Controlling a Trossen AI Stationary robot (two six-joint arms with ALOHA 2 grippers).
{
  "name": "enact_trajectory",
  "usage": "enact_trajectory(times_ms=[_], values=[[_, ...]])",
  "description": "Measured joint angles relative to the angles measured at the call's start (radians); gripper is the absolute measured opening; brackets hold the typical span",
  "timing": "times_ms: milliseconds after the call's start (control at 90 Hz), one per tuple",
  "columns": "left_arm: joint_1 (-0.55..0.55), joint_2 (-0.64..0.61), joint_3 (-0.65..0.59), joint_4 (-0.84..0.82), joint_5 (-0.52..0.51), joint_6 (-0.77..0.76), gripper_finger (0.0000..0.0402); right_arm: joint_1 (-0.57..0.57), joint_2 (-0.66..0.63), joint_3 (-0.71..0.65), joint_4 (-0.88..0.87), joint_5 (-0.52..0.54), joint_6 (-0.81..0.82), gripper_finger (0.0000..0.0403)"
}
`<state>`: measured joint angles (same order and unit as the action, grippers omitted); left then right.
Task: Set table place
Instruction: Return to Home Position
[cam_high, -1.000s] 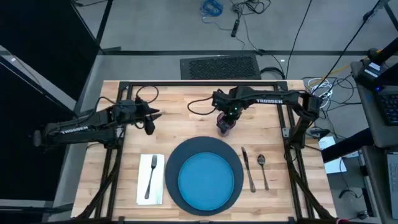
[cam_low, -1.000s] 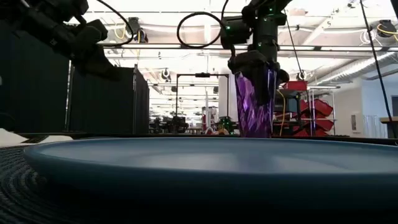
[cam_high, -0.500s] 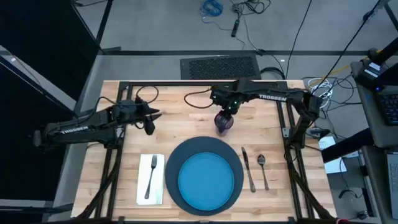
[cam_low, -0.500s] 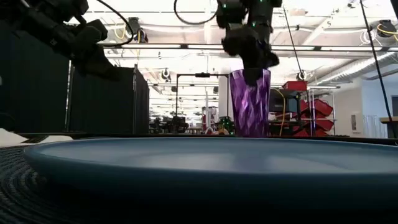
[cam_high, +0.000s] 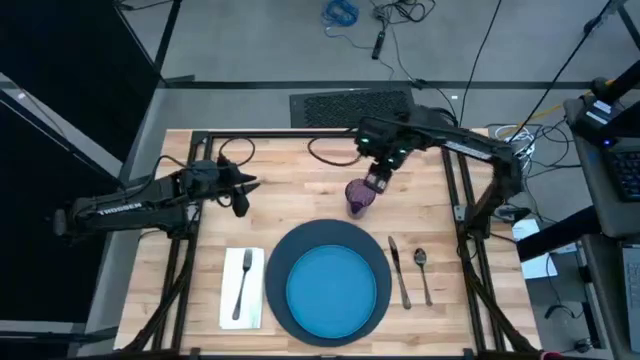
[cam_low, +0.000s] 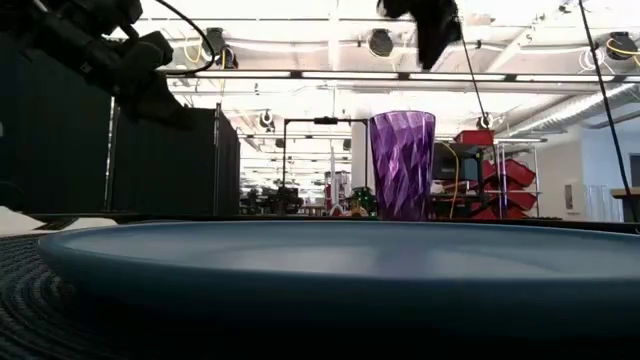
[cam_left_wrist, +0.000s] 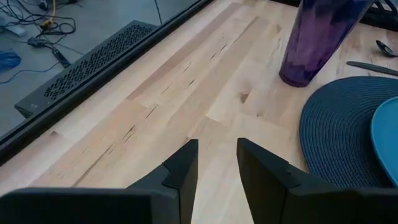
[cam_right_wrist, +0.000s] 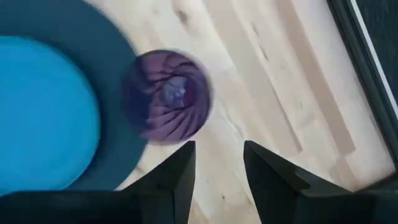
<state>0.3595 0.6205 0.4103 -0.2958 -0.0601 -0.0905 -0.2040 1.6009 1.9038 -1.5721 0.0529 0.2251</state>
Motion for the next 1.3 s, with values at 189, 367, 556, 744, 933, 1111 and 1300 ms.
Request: enact_trajectory(times_ms=[189,367,556,744,933,1111,1300], values=[[0.0,-0.017,0.0,0.014,0.0,0.055,0.0097,0.203,-0.32,-0.138,0.067,0.051,0.217,0.0123],[-0.007,-0.036,0.0,0.079,0.021,0.073,0.0097,0.515,-0.664,-0.438,0.391,0.259,0.409,0.0123],[-0.049,-0.059,-0.032,0.228,0.071,0.082,0.0097,0.765,-0.891,-0.88,0.846,0.286,0.299,0.0123],[-0.061,-0.117,-0.118,0.474,0.071,0.099,0.0097,0.853,-1.01,-1.234,1.35,0.308,-0.197,0.0123],[-0.046,-0.131,-0.233,0.887,0.15,0.132,0.0097,0.734,-1.195,-1.403,1.561,0.189,-0.442,0.0123],[0.028,-0.125,-0.24,0.911,0.191,0.125,0.0097,0.567,-1.392,-1.422,1.459,-0.019,-0.354,0.0123],[0.155,-0.087,-0.24,0.92,0.317,0.11,0.0097,0.468,-1.516,-1.44,1.349,-0.064,-0.244,0.0123]])
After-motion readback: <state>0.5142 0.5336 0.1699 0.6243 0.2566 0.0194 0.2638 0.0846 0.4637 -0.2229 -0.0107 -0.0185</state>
